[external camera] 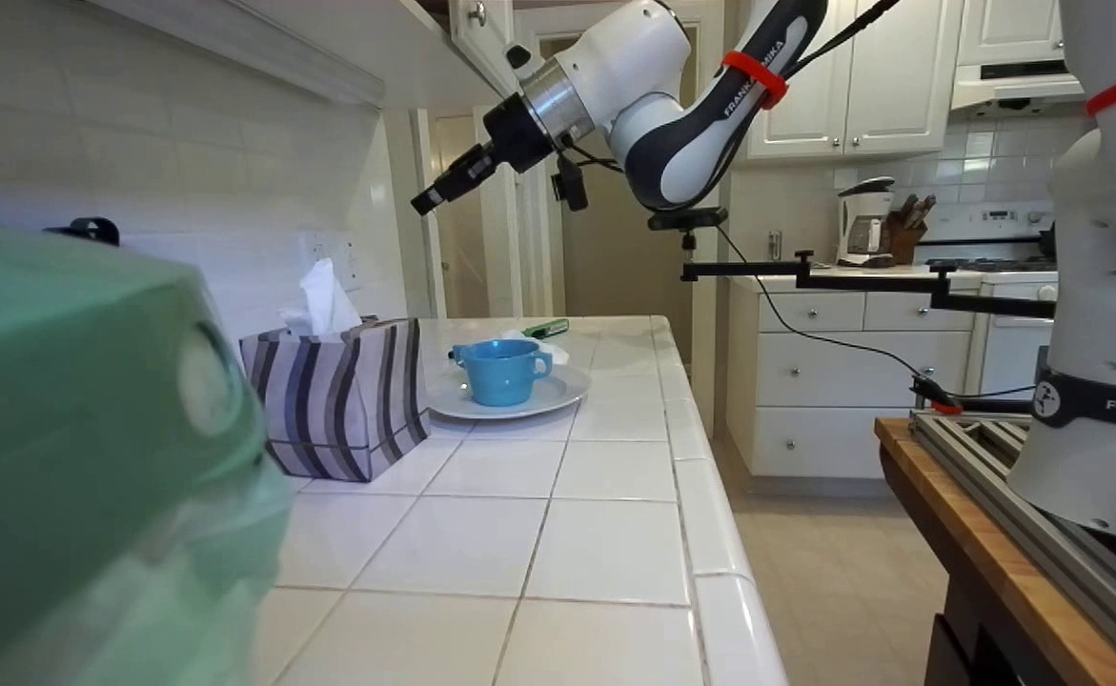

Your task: Place the blue cup on the plate and stir the contents

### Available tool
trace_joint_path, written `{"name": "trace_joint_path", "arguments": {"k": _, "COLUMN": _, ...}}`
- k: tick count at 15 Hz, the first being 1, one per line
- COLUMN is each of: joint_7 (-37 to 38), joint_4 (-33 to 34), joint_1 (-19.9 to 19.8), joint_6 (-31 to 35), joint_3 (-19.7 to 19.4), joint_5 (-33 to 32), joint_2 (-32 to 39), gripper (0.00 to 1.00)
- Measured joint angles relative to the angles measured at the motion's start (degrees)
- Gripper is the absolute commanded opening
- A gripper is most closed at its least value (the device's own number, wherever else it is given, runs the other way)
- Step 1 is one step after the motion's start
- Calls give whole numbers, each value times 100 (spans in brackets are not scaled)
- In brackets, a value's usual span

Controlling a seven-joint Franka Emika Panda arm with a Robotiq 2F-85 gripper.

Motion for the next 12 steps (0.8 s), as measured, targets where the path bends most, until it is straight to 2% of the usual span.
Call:
{"name": "trace_joint_path", "arguments": {"k": 4, "joint_7": -757, "joint_4": -468, "joint_1": 933, "joint_6": 252, "joint_3": -769, "joint_5": 1377, "joint_2": -7, "gripper": 1}}
{"name": "trace_joint_path", "arguments": {"k": 9, "joint_7": -2108, "joint_4": -1276, "joint_1": 2637, "joint_6": 370, "joint_3": -1764, "joint_5": 3416, "joint_2": 110, "gripper": 1}}
{"name": "trace_joint_path", "arguments": {"k": 12, "joint_7": -2614, "joint_4": -1653, "joint_1": 3582, "joint_6": 472, "joint_3": -2216, "joint_5": 4314, "joint_2": 234, "gripper": 1}}
